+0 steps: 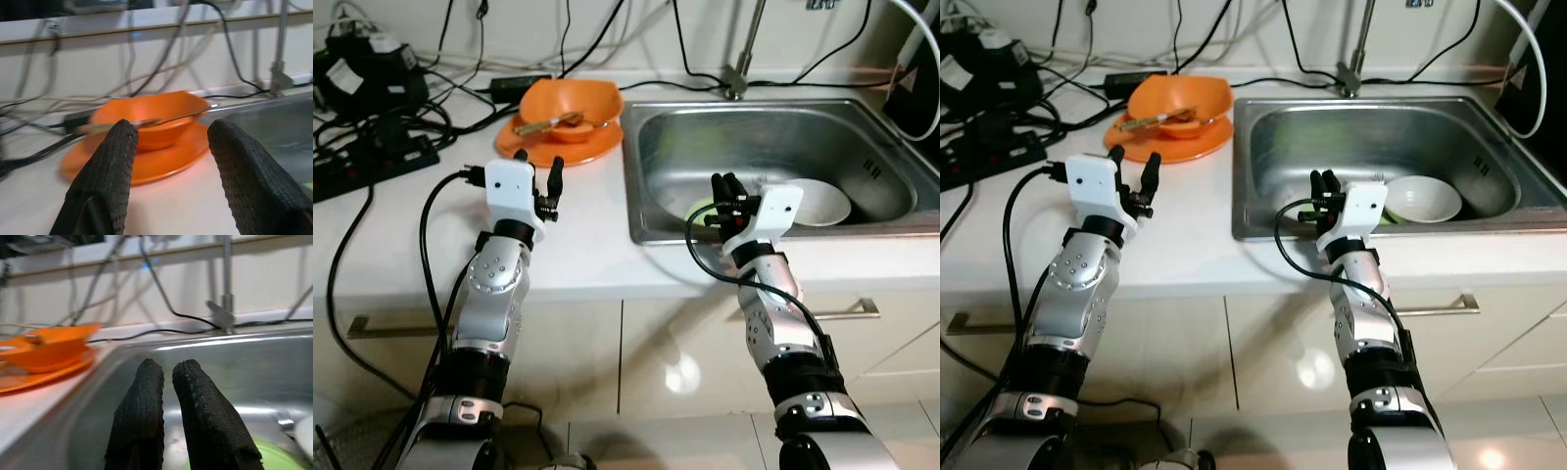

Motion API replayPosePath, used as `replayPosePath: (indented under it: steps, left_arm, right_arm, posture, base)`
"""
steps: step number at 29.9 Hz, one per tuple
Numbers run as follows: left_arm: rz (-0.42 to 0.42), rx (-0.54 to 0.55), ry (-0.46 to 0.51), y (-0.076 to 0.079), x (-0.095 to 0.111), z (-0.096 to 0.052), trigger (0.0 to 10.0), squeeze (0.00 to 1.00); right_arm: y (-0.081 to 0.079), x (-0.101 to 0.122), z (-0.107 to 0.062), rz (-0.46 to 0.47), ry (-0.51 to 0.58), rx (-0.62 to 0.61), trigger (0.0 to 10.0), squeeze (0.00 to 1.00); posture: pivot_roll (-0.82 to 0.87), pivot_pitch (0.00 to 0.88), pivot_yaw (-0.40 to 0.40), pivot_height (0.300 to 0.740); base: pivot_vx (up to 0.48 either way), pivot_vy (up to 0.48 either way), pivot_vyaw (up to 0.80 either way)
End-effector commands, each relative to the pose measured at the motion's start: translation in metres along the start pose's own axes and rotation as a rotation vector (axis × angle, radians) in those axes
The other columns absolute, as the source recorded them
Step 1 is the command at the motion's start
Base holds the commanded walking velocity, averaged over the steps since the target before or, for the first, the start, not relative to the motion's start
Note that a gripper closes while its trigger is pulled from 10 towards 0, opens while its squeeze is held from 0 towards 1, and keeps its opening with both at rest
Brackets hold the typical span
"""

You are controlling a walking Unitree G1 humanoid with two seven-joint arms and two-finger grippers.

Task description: Kitchen organization

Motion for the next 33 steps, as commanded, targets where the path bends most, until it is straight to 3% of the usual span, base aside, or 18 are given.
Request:
replayPosePath:
  steps: [1, 11, 23, 30, 33]
  left_arm:
    - [0.008, 0.002, 0.017, 0.000, 0.005, 0.002, 10.0, 0.00]
    - [0.007, -0.002, 0.033, 0.000, 0.008, 0.002, 10.0, 0.00]
    - [-0.012, -0.010, 0.069, 0.004, 0.014, 0.001, 10.0, 0.00]
    - [0.019, -0.064, 0.056, 0.008, 0.019, -0.001, 10.0, 0.00]
    - [0.045, -0.096, 0.011, 0.008, 0.016, -0.001, 10.0, 0.00]
  right_arm:
    - [0.000, 0.002, 0.001, 0.002, 0.002, 0.003, 10.0, 0.00]
    - [-0.002, 0.002, 0.002, 0.005, 0.002, 0.011, 10.0, 0.00]
    - [-0.001, 0.000, 0.000, 0.006, -0.006, 0.015, 10.0, 0.00]
    - [-0.007, 0.009, 0.007, -0.049, -0.019, 0.044, 10.0, 0.00]
    - [-0.005, 0.010, 0.015, -0.114, -0.092, 0.021, 10.0, 0.00]
  posture:
    - [0.07, 0.025, 0.019, 0.740]
    - [0.06, 0.013, 0.021, 0.740]
    - [0.06, 0.015, 0.021, 0.740]
    - [0.06, 0.007, 0.015, 0.740]
    - [0.06, 0.003, 0.009, 0.740]
  base:
    - [0.398, 0.000, 0.00]
    - [0.373, 0.000, 0.00]
    - [0.000, 0.000, 0.00]
    - [0.000, 0.000, 0.00]
    - [0.000, 0.000, 0.00]
Point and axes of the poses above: a point about 5 cm out from each wrist's last joint towards the gripper, its own z axis pointing out of the wrist towards the gripper, its own x axis along the axis of the wrist's last joint, y = z × x, the point moved 3 cm from there along z, pointing out of the wrist towards the gripper, and after that the axes turned 15 degrees about z, right-handed, at the moved point
